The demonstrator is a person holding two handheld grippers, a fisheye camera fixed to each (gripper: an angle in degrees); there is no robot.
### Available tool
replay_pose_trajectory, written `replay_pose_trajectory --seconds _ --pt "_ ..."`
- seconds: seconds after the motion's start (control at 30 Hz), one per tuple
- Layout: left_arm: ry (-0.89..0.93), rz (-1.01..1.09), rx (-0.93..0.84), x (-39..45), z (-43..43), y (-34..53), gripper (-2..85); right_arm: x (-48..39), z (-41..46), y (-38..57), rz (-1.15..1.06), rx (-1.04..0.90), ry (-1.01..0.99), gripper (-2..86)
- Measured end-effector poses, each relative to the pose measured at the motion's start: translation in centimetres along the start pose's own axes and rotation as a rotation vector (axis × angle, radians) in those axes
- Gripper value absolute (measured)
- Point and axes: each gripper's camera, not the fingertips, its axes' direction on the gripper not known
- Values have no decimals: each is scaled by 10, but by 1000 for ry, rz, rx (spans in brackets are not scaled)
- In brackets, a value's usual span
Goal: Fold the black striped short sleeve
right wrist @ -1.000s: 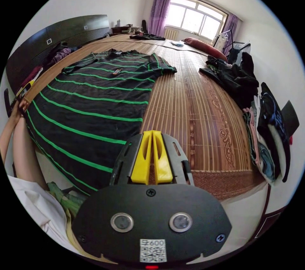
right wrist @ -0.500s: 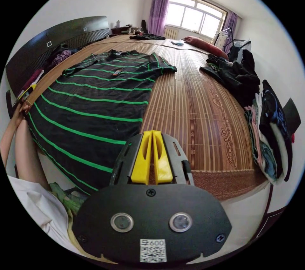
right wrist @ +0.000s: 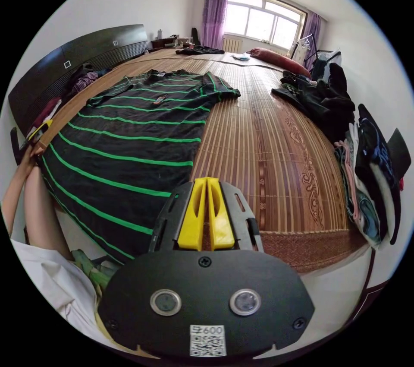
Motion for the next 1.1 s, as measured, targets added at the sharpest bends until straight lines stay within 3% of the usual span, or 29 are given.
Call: replay_pose_trajectory --seconds 1.1 --pt "3 -2 0 1 -24 -5 4 -52 -79 -60 48 1 -59 -8"
